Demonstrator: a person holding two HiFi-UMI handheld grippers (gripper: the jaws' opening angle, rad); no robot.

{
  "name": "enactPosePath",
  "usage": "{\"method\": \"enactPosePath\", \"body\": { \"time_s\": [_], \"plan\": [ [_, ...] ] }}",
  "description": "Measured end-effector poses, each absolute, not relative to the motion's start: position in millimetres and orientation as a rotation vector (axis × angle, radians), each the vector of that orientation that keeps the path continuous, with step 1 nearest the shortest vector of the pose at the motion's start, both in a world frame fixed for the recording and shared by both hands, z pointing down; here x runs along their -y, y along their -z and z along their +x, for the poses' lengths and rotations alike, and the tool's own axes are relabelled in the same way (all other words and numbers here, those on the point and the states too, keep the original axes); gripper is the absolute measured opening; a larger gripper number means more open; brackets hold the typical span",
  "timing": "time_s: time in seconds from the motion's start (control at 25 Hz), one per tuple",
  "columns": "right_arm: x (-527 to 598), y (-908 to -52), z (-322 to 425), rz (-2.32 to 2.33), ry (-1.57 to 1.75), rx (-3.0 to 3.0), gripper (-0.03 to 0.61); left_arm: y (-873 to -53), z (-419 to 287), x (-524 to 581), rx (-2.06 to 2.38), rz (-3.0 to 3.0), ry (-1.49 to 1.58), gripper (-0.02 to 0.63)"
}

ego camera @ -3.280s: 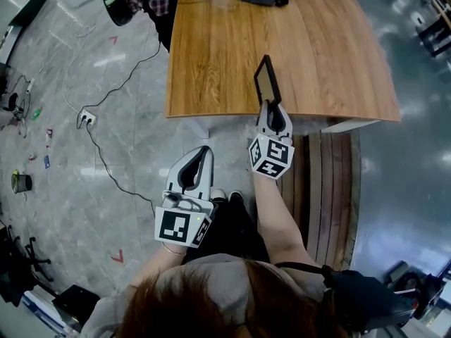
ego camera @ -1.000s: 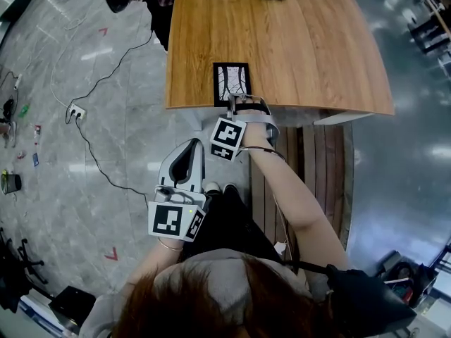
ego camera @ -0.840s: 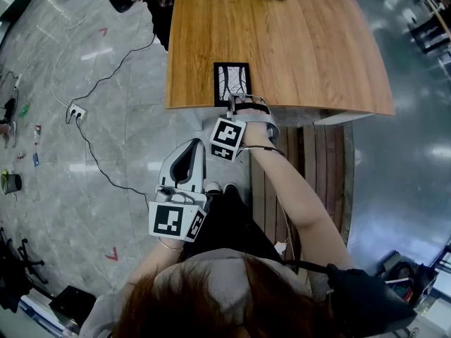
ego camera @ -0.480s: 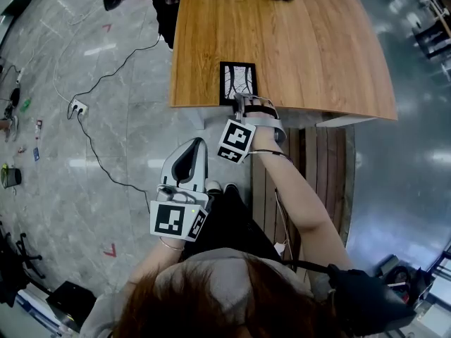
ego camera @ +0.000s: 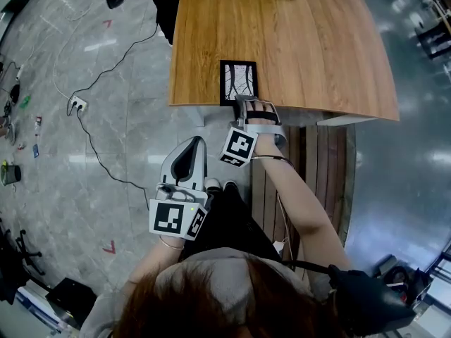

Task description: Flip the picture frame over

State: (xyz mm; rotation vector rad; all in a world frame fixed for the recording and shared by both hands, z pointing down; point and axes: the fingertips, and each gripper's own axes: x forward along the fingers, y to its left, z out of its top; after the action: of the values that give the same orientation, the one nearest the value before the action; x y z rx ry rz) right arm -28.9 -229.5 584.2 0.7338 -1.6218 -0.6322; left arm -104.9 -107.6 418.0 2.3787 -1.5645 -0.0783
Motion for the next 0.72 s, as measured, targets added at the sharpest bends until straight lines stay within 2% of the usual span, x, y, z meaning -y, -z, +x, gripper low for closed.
{"method": "enactPosePath", "body": {
  "time_s": [0.16,0.24,0.72],
  "plan": [
    [227.0,-586.5,-30.2,0.704,0.570,1.639,0.113,-416.2,-105.1,108.3,1.564,2.380,0.082,0.006],
    [224.3,-589.9,-30.8,0.686,0.545,1.649,0.161,-416.3,-105.6,108.7,1.566,2.377,0.081,0.006],
    [203.4,-583.6,-25.0,0.816,0.435,1.808,0.161,-419.1,-105.1,106.9,1.579,2.366,0.071,0.006]
  ]
}}
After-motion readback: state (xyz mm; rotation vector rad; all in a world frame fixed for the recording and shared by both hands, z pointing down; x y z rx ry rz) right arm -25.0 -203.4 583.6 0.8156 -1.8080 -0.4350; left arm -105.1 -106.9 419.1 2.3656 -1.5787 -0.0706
